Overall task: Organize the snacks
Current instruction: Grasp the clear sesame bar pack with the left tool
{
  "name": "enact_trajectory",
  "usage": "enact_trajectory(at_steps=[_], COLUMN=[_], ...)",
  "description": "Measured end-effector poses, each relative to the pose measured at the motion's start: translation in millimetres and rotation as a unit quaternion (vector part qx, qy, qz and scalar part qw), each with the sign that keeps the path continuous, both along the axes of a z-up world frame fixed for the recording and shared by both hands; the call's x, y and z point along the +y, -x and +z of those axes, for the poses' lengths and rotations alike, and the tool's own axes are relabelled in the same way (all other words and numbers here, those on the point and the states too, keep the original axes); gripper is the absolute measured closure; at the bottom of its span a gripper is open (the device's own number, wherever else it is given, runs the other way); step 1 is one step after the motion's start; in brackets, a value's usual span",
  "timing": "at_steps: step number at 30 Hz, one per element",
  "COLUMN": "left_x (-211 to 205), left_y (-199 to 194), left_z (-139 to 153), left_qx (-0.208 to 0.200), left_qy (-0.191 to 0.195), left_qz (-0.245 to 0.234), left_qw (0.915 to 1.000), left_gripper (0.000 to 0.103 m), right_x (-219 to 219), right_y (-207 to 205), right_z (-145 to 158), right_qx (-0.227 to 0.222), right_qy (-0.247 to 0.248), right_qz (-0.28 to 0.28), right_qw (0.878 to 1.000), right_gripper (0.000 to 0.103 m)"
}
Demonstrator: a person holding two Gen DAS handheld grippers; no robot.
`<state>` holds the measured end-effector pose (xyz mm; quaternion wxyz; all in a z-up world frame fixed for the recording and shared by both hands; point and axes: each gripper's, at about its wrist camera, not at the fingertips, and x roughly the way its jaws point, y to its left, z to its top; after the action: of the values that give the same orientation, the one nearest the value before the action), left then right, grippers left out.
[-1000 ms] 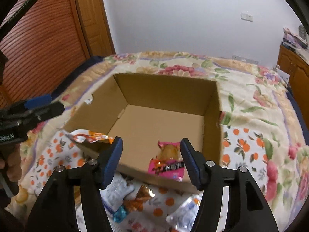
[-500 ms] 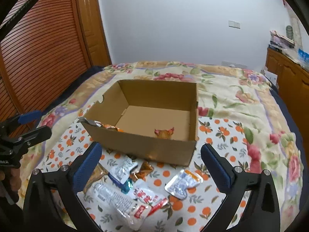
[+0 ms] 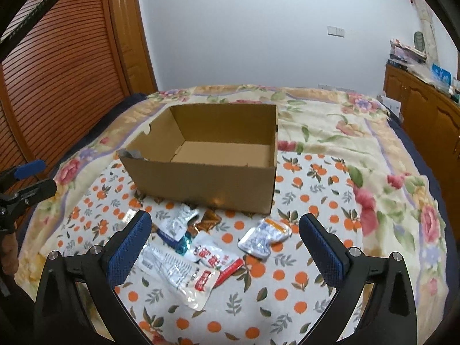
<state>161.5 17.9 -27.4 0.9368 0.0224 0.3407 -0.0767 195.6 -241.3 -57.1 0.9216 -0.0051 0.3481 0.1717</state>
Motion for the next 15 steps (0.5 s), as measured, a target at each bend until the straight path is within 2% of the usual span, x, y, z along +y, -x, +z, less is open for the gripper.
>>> enact_trajectory(at_steps=[3, 7, 12, 15], left_x=[-1, 2, 9, 12], left_y=[-1, -4, -14, -23], left_z=[-6, -14, -29, -46], left_qx=[0.008, 0.023, 0.05, 0.072], left_qy=[-0.025, -0.02, -0.012, -0.007], left_qz=[-0.011, -0.031, -0.039, -0.044], left_qw=[0.9996, 0.999, 0.9979, 0.9964], left_gripper=[0.003, 0.004, 0.018, 0.019], right_x=[1, 3, 4, 3], right_y=[2, 3, 3, 2], right_z=[-8, -20, -28, -34], right_qx=[0.004, 0.004, 0.003, 0.007], right_qy=[-0.006, -0.011, -0.011, -0.01], right_qz=[0.0, 0.005, 0.014, 0.015], right_qw=[1.0, 1.0, 1.0, 1.0], right_gripper=[0.0, 0.0, 0.0, 0.0])
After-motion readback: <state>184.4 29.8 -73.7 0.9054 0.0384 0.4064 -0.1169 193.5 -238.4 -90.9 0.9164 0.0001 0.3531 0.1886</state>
